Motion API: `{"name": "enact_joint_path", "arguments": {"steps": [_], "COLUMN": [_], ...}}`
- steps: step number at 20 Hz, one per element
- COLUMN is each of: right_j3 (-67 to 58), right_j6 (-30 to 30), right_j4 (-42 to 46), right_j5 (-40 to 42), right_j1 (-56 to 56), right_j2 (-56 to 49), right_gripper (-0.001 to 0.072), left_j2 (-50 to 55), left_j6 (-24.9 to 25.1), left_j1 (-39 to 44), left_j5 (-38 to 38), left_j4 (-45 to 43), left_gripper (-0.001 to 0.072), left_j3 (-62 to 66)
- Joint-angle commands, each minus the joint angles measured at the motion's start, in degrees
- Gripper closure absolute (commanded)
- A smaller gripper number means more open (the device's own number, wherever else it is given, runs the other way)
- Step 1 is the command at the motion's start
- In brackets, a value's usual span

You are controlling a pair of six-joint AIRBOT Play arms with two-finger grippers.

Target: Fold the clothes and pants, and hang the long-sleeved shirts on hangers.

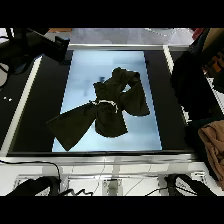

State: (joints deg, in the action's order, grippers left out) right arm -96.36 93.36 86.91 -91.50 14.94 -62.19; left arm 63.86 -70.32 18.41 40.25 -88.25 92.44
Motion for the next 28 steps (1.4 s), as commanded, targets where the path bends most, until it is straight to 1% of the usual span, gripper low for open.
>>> {"name": "enact_joint_path", "arguments": {"steps": [1, 6, 9, 12, 16, 18, 23, 25, 28], "right_j3": [-0.02, -0.02, -0.02, -0.02, -0.02, -0.02, -0.07, -0.07, -0.07], "right_j6": [0.02, 0.02, 0.02, 0.02, 0.02, 0.02, 0.02, 0.02, 0.02], "right_j4": [-0.02, -0.02, -0.02, -0.02, 0.00, 0.00, 0.11, 0.11, 0.11], "right_j5": [0.00, 0.02, 0.02, 0.00, 0.02, 0.09, 1.11, 1.11, 1.14], "right_j1": [-0.04, -0.04, -0.04, -0.04, -0.04, -0.04, -0.04, -0.04, -0.04], "right_j2": [0.04, 0.04, 0.04, 0.04, 0.04, 0.04, 0.04, 0.04, 0.04], "right_gripper": [0.0684, 0.0685, 0.0684, 0.0684, 0.0685, 0.0684, 0.0684, 0.0685, 0.0684], "left_j2": [0.02, 0.02, 0.04, 0.33, 2.84, 4.07, 2.19, -0.94, -8.35], "left_j6": [-0.02, -0.02, 0.00, -0.44, -6.47, -7.04, -7.96, -8.44, -10.51], "left_j1": [0.00, 0.13, 0.09, -0.48, -2.95, -4.52, -10.82, -12.72, -15.43], "left_j5": [-0.02, -0.39, 2.89, 11.52, 24.17, 28.22, 31.26, 31.61, 31.32], "left_j4": [0.02, 0.20, 0.17, -0.04, -0.07, -0.11, 0.00, 0.02, -0.28], "left_gripper": [0.0006, 0.0006, 0.0006, 0.0006, 0.0007, 0.0007, 0.0008, 0.0007, 0.0008], "left_j3": [0.02, 0.02, -0.04, -0.11, -0.15, -1.25, -12.70, -19.34, -31.45]}}
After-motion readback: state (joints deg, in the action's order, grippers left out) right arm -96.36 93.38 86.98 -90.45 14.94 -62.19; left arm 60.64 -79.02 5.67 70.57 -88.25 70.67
